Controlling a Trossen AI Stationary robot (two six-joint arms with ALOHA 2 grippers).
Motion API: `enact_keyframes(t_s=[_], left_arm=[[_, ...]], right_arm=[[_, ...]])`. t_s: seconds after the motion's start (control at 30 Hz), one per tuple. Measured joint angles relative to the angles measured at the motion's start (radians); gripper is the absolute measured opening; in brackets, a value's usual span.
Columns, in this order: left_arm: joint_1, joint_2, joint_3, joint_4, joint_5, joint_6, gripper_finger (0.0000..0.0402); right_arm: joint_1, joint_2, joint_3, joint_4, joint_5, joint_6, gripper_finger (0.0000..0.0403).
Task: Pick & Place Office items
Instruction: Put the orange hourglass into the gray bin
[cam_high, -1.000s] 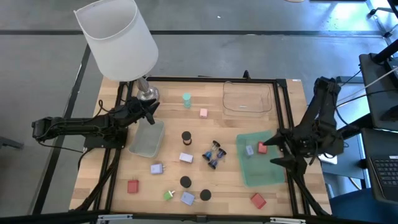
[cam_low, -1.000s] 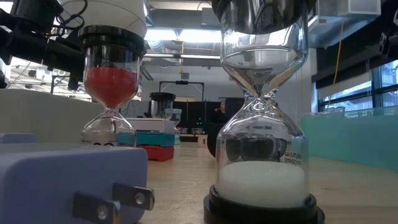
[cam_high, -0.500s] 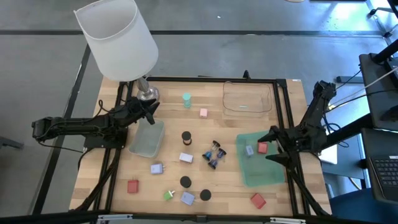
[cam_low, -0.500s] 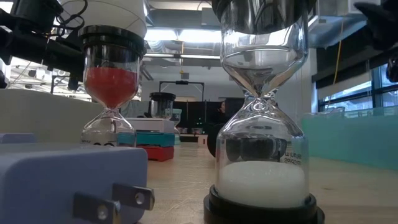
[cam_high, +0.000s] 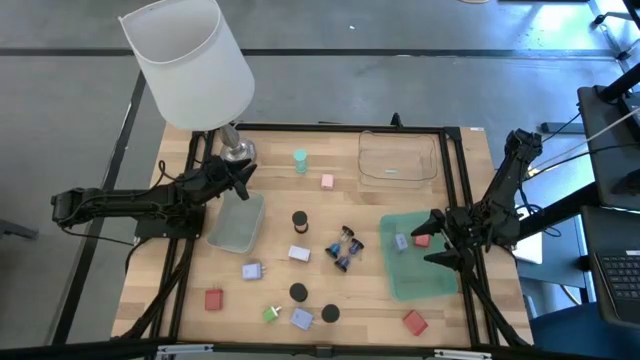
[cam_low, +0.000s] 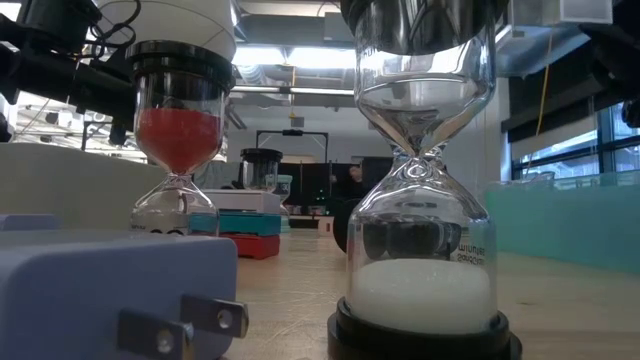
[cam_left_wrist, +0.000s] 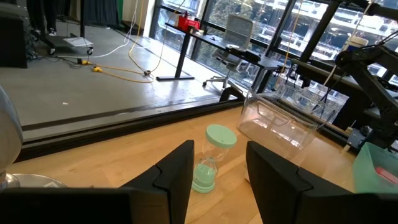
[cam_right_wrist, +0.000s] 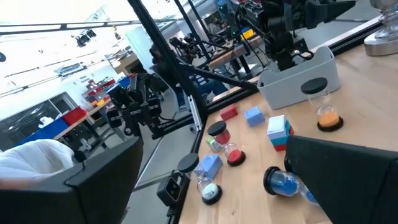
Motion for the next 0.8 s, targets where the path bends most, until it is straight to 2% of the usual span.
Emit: enact_keyframes(t_s=[0.67,0.8], left_arm=[[0.000,0.000,0.000,0.001,0.000,0.000,0.0143],[0.000,0.000,0.000,0.042,0.007,-0.010,0.0143]], right_arm=[[0.000,0.000,0.000,0.000,0.000,0.002,0.0400],[0.000,0.000,0.000,0.000,0.000,0.001,0.0400]])
